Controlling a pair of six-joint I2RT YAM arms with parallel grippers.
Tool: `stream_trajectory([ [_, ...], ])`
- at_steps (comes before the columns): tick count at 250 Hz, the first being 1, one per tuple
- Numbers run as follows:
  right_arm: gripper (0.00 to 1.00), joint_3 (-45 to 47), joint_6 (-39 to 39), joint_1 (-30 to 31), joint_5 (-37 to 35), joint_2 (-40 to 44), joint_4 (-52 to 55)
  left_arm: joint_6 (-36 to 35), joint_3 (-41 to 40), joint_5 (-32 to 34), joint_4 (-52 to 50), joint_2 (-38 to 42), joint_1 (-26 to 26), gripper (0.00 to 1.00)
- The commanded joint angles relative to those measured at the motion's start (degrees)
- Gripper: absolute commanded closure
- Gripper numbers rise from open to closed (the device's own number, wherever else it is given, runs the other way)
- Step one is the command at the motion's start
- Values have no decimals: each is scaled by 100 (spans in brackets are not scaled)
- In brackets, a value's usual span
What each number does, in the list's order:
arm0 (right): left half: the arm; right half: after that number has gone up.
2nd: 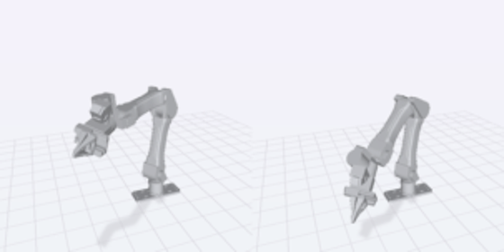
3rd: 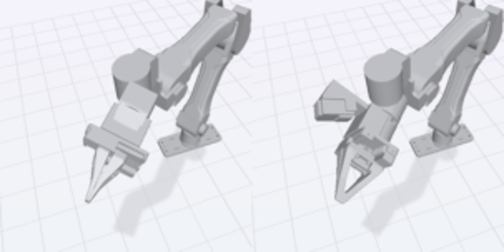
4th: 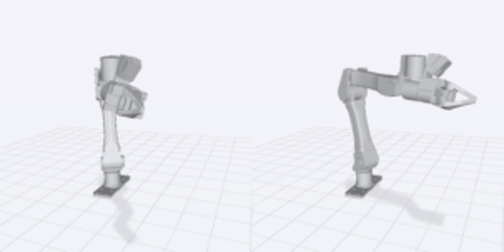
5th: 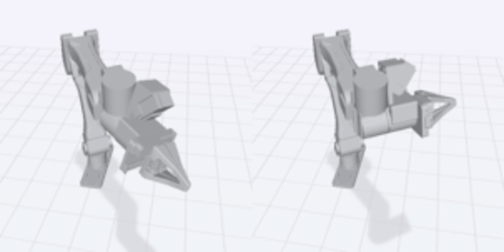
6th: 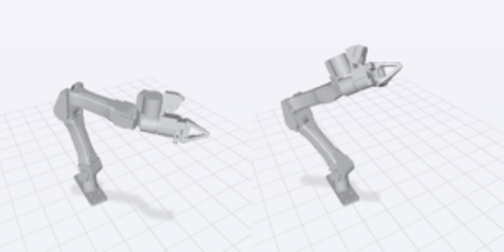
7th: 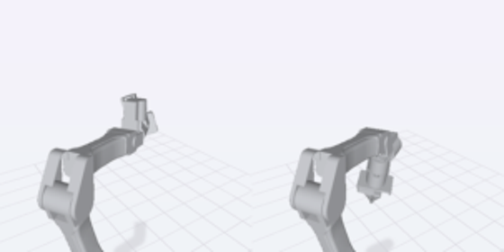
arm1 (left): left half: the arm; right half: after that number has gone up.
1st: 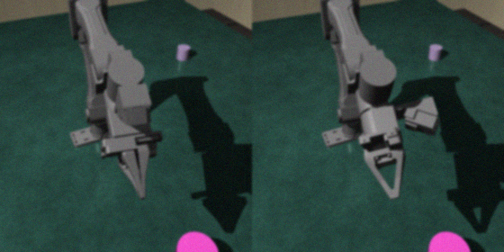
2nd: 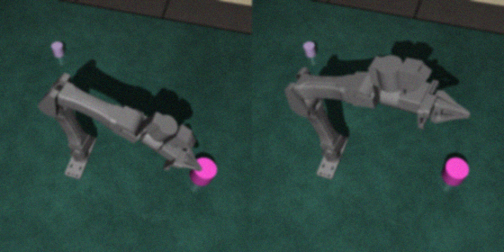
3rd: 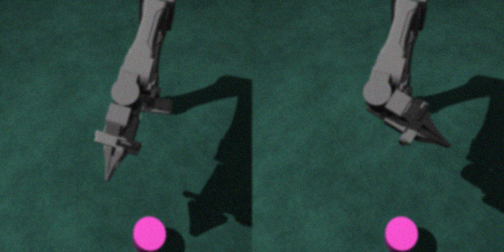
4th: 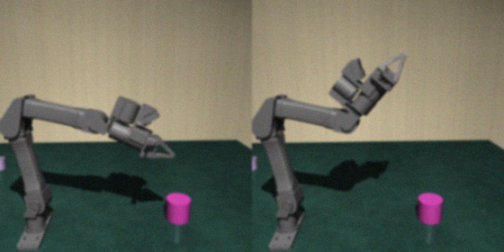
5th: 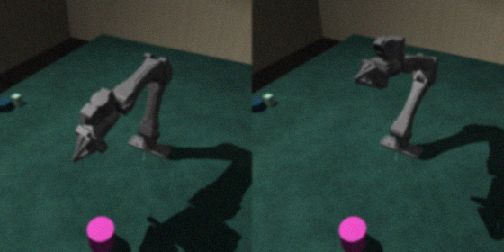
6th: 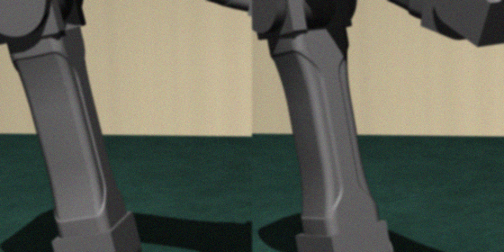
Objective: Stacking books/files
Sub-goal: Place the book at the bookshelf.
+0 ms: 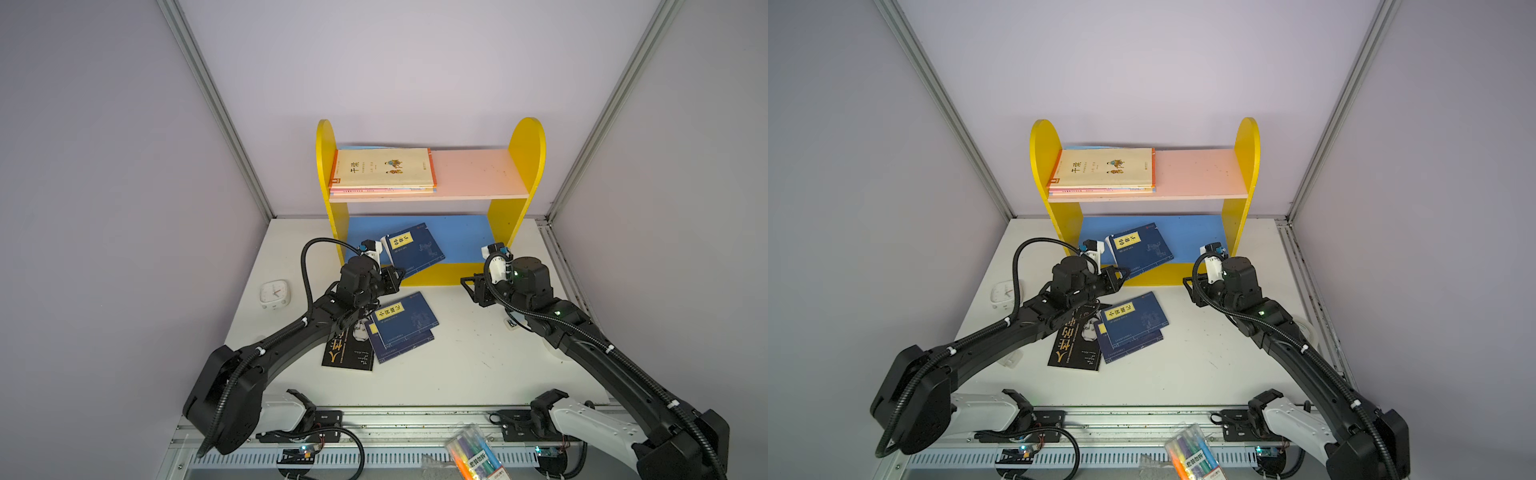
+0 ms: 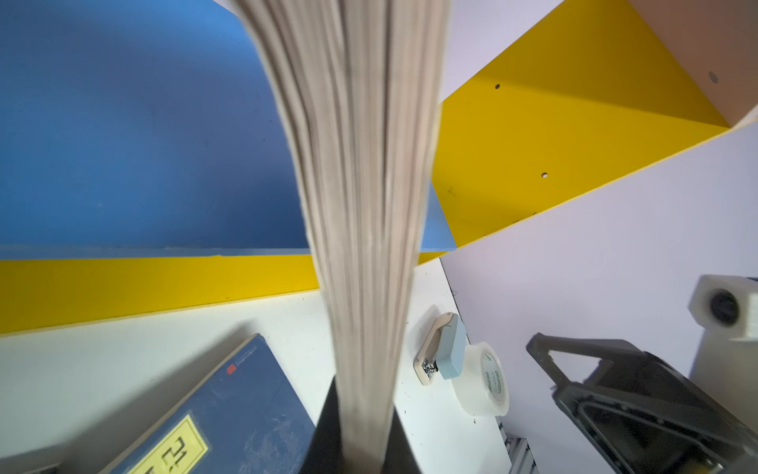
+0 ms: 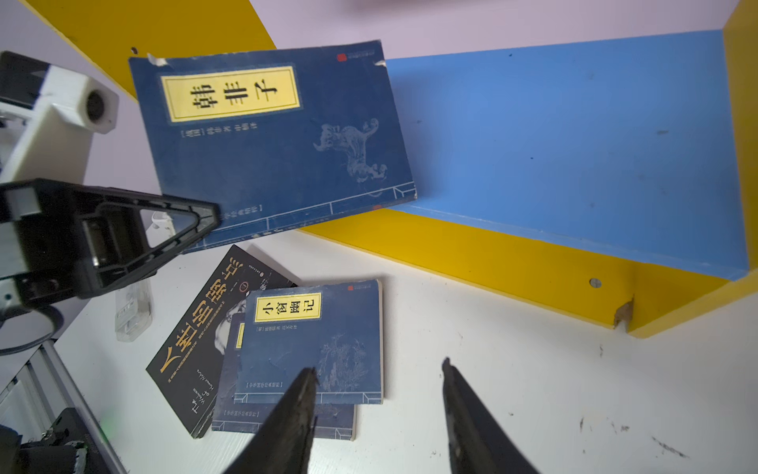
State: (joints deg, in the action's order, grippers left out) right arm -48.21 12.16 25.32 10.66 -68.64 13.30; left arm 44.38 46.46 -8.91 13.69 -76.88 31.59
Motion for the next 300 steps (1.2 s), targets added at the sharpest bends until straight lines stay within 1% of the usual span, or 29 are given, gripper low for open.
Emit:
stream_trajectory([
  [1,45,-28,-419,129,59,-88,-610,59,76,-39,503,-224,-108,100],
  [25,42,-75,-834,337,-286,-213,-759,149,39,-96,575,-383,-194,99],
  [42,42,-100,-1263,507,-415,-348,-893,177,15,-104,577,-448,-233,94],
  [58,41,-107,-1692,683,-543,-475,-1059,184,-25,-59,582,-492,-264,91],
  [71,40,-143,-2062,813,-597,-576,-1160,186,-69,-21,591,-506,-293,86],
  [87,38,-196,-2529,937,-652,-734,-1294,186,-112,17,604,-523,-329,81],
  [122,33,-548,-3527,1055,-679,-1139,-1233,181,-182,56,624,-558,-440,66],
  [140,33,-727,-3801,1057,-774,-1361,-1253,180,-196,43,625,-581,-486,59],
  [156,29,-821,-4228,1056,-737,-1545,-1325,157,-188,1,617,-587,-514,53],
  [167,27,-917,-4537,1059,-631,-1682,-1285,150,-187,-6,609,-586,-543,45],
  [202,27,-1315,-5405,1060,-238,-2113,-829,137,-233,-24,593,-538,-590,35],
  [221,27,-1514,-5713,1061,-55,-2344,-748,123,-271,-24,582,-491,-624,27],
  [254,27,-1915,-6074,1068,145,-2807,-649,98,-271,-15,582,-412,-671,23],
  [300,27,-2492,-6483,1083,136,-3439,-315,105,-332,-59,469,-279,-682,21],
])
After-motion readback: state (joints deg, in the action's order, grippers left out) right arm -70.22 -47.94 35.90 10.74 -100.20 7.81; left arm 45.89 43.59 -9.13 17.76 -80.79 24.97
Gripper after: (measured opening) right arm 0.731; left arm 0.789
